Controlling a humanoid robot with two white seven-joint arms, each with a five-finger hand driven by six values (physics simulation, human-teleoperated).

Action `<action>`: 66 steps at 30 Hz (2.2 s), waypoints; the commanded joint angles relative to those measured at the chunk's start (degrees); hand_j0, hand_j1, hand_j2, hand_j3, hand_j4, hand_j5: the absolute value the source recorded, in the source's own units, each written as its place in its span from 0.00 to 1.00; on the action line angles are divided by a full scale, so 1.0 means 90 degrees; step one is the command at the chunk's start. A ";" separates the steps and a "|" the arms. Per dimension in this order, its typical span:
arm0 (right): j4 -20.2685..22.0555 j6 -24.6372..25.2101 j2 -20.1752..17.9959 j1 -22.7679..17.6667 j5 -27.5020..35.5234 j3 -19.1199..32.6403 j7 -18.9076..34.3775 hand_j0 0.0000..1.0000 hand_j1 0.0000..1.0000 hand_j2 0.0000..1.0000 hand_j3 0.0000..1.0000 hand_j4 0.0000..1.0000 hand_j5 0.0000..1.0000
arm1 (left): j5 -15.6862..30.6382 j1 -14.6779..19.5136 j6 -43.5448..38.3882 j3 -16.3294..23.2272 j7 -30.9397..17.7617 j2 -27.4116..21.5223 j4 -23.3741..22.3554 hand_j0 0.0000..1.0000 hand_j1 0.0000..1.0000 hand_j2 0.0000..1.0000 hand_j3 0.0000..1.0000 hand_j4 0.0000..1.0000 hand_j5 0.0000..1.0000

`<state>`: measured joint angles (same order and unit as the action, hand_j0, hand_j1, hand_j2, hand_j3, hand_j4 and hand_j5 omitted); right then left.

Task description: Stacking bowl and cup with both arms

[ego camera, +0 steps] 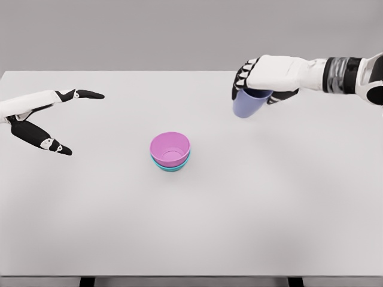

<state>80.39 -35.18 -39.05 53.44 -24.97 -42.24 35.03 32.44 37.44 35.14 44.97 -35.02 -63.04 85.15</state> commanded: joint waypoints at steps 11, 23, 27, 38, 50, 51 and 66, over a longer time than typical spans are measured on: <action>0.0716 0.0020 0.0970 0.0059 0.0040 0.0015 -0.0004 0.66 0.66 0.66 0.66 0.66 0.66 | 0.0057 0.0000 -0.0016 -0.0006 0.0002 -0.0007 0.0001 1.00 1.00 1.00 1.00 1.00 1.00; 0.1185 0.0020 0.1244 0.0049 0.0060 -0.0581 -0.0004 0.67 0.67 0.67 0.67 0.67 0.67 | 0.0057 0.0000 -0.0016 -0.0006 0.0002 -0.0007 0.0011 1.00 1.00 1.00 1.00 1.00 1.00; 0.1234 0.0020 0.1253 0.0020 0.0060 -0.0776 -0.0004 0.68 0.68 0.68 0.68 0.68 0.68 | 0.0057 0.0000 -0.0016 -0.0006 0.0002 -0.0007 0.0011 1.00 1.00 1.00 1.00 1.00 1.00; 0.0911 0.0020 0.1478 0.0029 0.0021 -0.0981 -0.0004 0.68 0.68 0.68 0.68 0.68 0.68 | 0.0057 0.0000 -0.0016 -0.0036 0.0002 0.0003 0.0031 1.00 1.00 1.00 1.00 1.00 1.00; 0.0853 0.0020 0.1439 0.0020 0.0001 -0.1069 -0.0004 0.99 0.99 0.99 0.99 0.99 0.99 | 0.0057 0.0000 -0.0016 -0.0036 0.0002 0.0003 0.0050 1.00 1.00 1.00 1.00 1.00 1.00; 0.0863 0.0020 0.1439 0.0020 0.0001 -0.1069 -0.0004 1.00 1.00 1.00 1.00 1.00 1.00 | 0.0057 0.0000 -0.0016 -0.0036 0.0002 0.0003 0.0050 1.00 1.00 1.00 1.00 1.00 1.00; -0.0035 0.0020 -0.0445 -0.1299 0.0235 0.2232 -0.0004 1.00 1.00 1.00 1.00 1.00 1.00 | 0.0047 -0.0098 -0.0016 -0.0075 0.0002 -0.0026 -0.0008 1.00 1.00 1.00 1.00 1.00 1.00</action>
<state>84.01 -35.17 -40.46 41.66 -23.78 -25.03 35.03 32.38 36.47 35.14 44.46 -35.02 -63.16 85.19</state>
